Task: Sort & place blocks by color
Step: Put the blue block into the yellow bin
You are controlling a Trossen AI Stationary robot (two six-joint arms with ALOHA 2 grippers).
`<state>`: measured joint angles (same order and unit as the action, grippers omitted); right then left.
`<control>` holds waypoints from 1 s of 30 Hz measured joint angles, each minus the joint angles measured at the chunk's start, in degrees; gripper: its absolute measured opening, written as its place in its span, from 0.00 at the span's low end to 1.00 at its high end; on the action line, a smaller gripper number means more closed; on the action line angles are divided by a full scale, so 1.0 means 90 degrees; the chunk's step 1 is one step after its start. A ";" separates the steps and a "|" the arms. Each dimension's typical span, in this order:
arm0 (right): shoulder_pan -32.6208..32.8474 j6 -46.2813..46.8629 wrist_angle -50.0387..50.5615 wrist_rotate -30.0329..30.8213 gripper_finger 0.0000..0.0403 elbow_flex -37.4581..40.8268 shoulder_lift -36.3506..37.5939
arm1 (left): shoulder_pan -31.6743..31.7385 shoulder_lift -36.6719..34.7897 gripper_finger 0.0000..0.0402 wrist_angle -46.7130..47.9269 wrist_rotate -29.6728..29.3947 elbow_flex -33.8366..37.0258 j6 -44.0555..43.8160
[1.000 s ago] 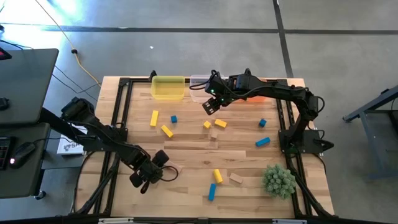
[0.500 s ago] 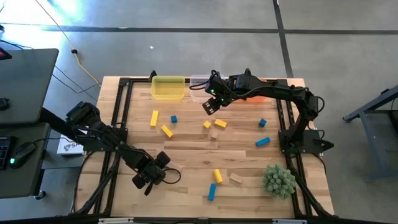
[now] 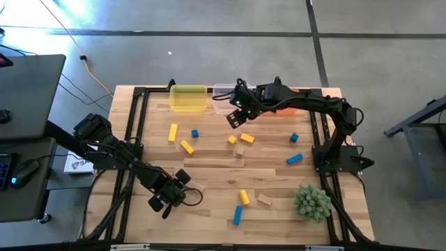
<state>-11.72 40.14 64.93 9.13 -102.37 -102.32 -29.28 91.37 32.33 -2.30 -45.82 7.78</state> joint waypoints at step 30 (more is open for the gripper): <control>0.0757 0.0153 0.0092 0.0815 0.46 0.0000 0.0007 | 0.2244 -0.2646 0.27 0.0483 -0.1821 -0.0088 -0.0008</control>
<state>-4.91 41.52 65.76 16.47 -102.37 -102.26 -9.08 67.56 36.67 -18.69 -46.61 7.71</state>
